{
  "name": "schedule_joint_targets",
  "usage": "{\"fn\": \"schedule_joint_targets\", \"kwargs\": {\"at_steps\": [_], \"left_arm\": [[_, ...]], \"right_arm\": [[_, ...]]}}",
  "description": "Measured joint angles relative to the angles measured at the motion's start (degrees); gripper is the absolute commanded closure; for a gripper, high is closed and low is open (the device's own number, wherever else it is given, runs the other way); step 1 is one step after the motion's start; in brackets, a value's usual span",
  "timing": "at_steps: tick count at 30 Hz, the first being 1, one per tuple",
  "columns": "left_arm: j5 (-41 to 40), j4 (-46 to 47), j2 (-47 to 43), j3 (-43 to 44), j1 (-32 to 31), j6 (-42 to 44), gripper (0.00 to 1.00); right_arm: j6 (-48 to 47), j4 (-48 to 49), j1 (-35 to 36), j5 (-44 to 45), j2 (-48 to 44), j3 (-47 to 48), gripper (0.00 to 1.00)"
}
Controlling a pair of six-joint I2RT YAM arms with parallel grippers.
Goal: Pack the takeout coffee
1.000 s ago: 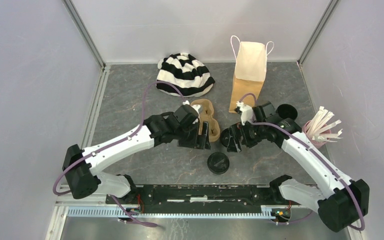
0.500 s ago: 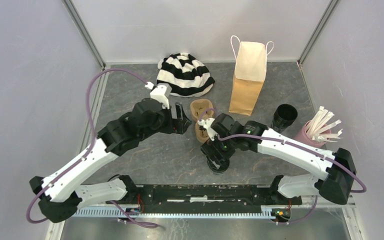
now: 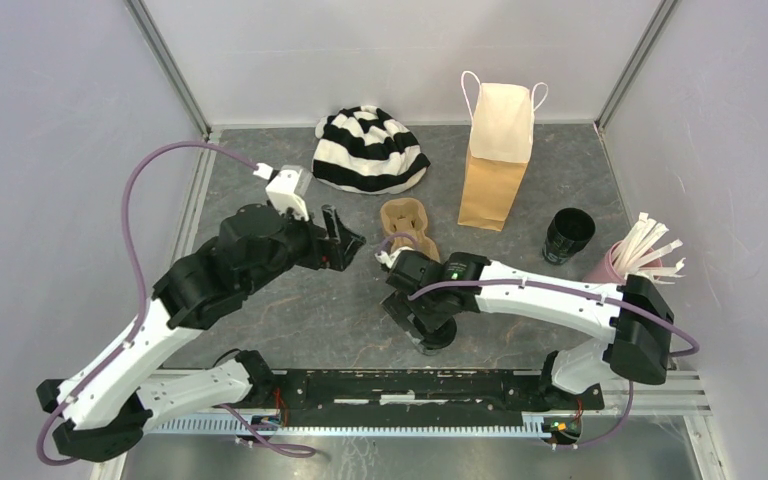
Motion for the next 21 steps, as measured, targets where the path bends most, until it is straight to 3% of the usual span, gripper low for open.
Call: {"fn": "schedule_joint_targets", "kwargs": {"at_steps": [21], "left_arm": [[0.48, -3.15, -2.49, 0.24, 0.0, 4.96, 0.06]], "right_arm": [[7.96, -1.09, 4.57, 5.2, 2.01, 3.17, 0.02]]}}
